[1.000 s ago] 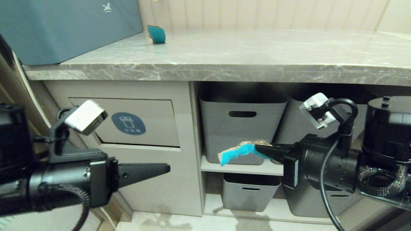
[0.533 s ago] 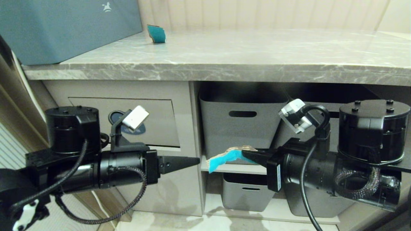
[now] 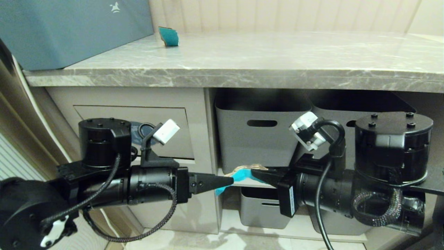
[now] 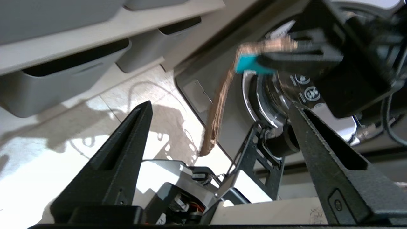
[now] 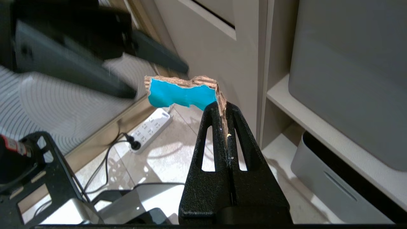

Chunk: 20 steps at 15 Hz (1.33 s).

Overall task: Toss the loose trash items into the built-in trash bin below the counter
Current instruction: Hand it to the other hand

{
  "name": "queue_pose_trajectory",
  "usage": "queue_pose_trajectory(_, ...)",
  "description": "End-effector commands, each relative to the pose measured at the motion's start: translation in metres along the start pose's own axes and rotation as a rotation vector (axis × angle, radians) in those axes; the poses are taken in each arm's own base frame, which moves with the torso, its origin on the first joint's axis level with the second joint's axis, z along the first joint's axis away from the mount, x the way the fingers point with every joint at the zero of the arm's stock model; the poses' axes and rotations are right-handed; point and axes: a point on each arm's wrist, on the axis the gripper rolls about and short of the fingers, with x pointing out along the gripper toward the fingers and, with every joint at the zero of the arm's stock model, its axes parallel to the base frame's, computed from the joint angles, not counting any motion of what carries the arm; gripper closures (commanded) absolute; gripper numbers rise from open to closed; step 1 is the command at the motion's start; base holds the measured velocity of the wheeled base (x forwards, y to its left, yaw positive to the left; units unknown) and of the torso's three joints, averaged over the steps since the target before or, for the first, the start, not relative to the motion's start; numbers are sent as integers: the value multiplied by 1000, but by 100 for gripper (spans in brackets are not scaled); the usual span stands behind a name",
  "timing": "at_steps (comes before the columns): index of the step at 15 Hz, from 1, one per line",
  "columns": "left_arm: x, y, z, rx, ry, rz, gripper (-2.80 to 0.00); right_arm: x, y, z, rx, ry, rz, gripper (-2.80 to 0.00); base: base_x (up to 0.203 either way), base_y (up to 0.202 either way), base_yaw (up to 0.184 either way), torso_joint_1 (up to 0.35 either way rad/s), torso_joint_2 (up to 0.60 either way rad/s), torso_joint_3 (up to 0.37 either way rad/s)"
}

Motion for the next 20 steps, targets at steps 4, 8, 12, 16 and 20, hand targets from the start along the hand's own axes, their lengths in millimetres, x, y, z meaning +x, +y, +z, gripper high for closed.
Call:
queue_pose_trajectory(4,9,-6,-5,4,16,-4,-280,9,5,3,-5,-4,16,0,0,0,0,0,0,0)
queue_pose_trajectory(8,9,-6,-4,12,-2,11,-280,7,14,3,-14,-7,44,0,0,0,0,0,0,0)
queue_pose_trajectory(12,9,-6,-5,14,-16,36,-280,3,17,5,-18,-17,50,0,0,0,0,0,0,0)
queue_pose_trajectory(16,12,-7,-2,40,-36,26,0,0,16,6,-18,-24,48,0,0,0,0,0,0,0)
queue_pose_trajectory(20,15,-13,-7,40,-15,3,0,-4,16,7,-16,-31,49,0,0,0,0,0,0,0)
